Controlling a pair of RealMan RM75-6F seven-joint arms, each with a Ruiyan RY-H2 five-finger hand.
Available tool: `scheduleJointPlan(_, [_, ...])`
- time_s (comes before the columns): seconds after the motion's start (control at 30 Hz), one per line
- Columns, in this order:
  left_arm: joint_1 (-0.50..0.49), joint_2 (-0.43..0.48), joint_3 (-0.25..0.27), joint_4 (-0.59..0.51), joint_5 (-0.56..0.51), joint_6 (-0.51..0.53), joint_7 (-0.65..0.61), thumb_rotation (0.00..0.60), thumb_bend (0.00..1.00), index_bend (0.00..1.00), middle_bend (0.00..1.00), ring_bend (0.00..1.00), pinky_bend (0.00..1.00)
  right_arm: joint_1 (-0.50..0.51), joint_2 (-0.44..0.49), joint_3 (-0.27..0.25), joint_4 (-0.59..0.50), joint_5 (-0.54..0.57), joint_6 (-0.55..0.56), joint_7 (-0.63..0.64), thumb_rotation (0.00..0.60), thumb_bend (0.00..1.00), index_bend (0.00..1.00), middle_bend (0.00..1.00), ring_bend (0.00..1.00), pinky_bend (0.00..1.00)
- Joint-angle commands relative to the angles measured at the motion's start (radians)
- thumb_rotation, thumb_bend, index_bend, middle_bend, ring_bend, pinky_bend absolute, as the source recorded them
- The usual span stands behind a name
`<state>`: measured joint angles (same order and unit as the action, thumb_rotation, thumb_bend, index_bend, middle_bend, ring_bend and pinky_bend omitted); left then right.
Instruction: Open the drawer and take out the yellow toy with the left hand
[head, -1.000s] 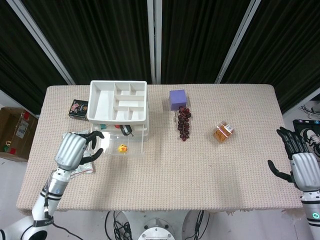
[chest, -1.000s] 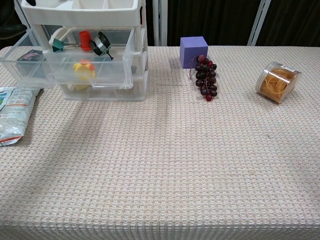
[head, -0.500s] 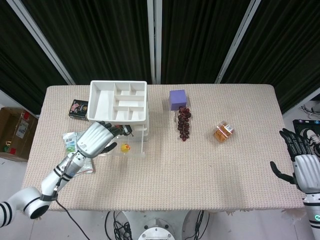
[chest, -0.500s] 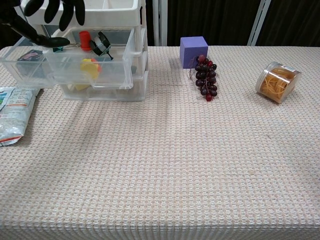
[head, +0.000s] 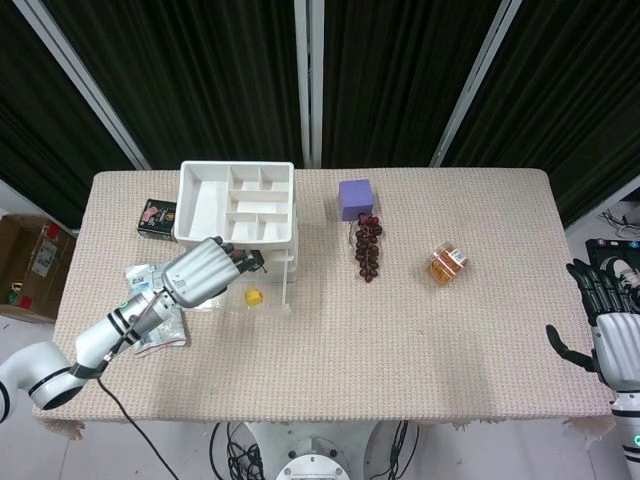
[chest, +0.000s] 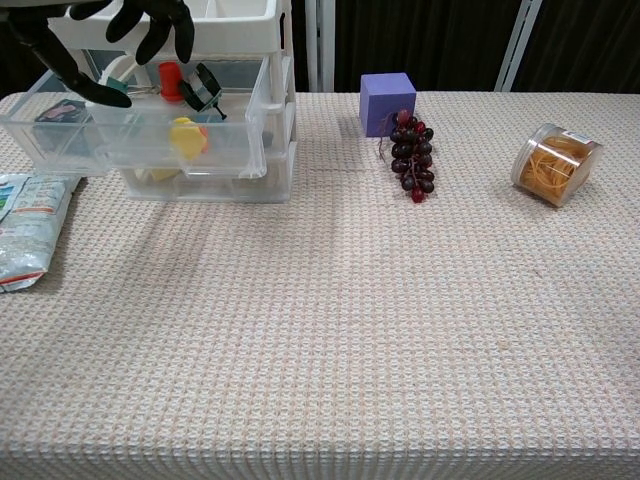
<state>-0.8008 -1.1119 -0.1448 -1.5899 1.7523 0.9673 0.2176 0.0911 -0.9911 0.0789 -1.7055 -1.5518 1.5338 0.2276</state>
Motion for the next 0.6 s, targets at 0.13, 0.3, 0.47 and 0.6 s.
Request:
scheduleJointPlan(0.13, [-0.054, -0.009, 0.024, 0.041, 0.049, -0.018, -0.036, 0.6, 0.17, 0.33, 0.48, 0.55, 0.67, -0.007, 0.001, -0.002, -0.015, 0.0, 0.007, -0.016, 0.6, 0.29, 0.0, 0.03, 0.0, 0.0])
scheduleJointPlan(0.3, [-0.086, -0.01, 0.04, 0.059, 0.068, -0.035, -0.059, 0.6, 0.17, 0.33, 0.47, 0.53, 0.66, -0.013, 0.007, -0.002, -0.034, 0.002, 0.011, -0.034, 0.6, 0.29, 0.0, 0.03, 0.0, 0.0])
scheduleJointPlan(0.47, [-0.123, -0.008, 0.061, 0.078, 0.093, -0.06, -0.083, 0.6, 0.17, 0.33, 0.46, 0.52, 0.64, -0.018, 0.009, -0.002, -0.051, 0.004, 0.015, -0.052, 0.6, 0.29, 0.0, 0.03, 0.0, 0.0])
scheduleJointPlan(0.6, [-0.141, -0.006, 0.083, 0.083, 0.11, -0.065, -0.112, 0.6, 0.17, 0.33, 0.46, 0.52, 0.64, -0.023, 0.009, -0.002, -0.062, 0.007, 0.019, -0.064, 0.6, 0.29, 0.0, 0.03, 0.0, 0.0])
